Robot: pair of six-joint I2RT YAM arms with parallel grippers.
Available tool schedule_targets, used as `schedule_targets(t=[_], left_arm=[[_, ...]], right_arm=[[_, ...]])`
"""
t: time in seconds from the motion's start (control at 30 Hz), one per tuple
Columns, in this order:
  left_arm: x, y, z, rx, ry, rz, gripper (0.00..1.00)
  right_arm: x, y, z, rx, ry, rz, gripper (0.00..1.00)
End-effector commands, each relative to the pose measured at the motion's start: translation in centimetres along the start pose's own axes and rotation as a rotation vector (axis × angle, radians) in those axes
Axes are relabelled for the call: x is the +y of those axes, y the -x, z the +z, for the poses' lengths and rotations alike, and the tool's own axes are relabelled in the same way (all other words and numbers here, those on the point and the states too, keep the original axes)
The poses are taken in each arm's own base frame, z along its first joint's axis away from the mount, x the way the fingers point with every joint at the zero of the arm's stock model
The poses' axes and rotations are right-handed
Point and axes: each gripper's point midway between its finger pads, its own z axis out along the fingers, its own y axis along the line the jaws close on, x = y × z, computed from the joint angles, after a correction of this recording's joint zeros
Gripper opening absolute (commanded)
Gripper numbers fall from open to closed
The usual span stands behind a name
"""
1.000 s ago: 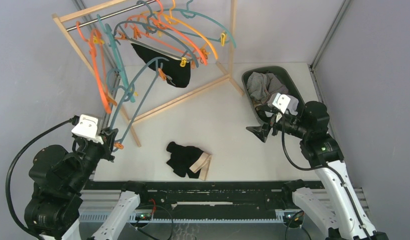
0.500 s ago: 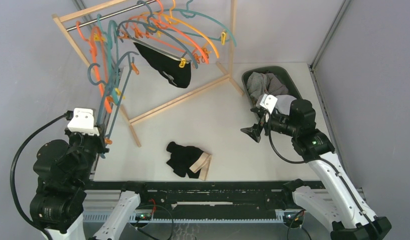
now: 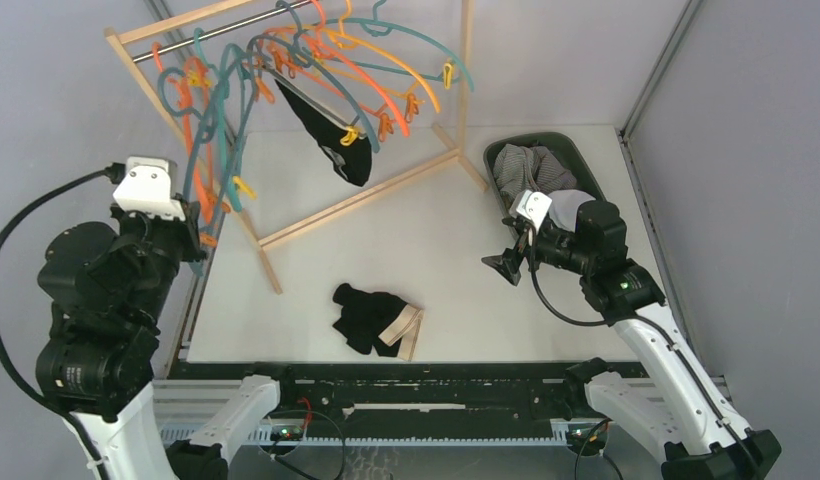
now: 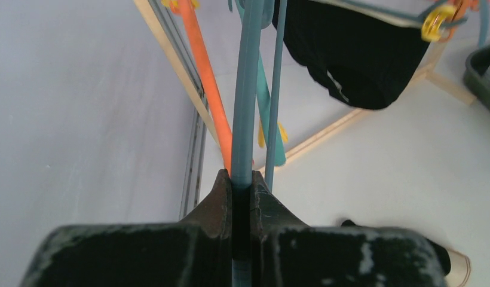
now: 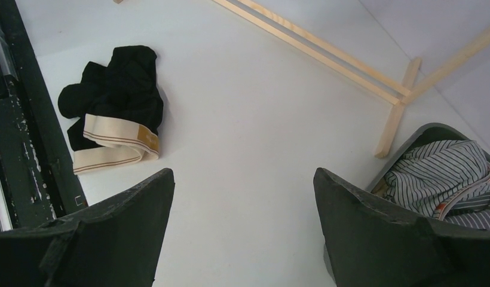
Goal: Remove the underwear clipped to the hanger
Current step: Place the hanger at the clothesline.
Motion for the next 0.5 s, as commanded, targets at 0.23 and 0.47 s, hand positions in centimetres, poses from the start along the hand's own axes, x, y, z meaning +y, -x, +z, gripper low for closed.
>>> schedule_targets(t=[0.23, 0.47], left_arm=[[1.7, 7.1, 0.7, -0.135, 0.057, -0.032, 0.00], [1.1, 7.2, 2.6, -0.101, 0.035, -0.032, 0.00]], right_arm=[[-0.7, 0.3, 0.2, -0.018, -0.027, -0.041, 0.85], [-0.8, 0.0, 0.3, -0.010, -0.031, -0.042, 0.85]])
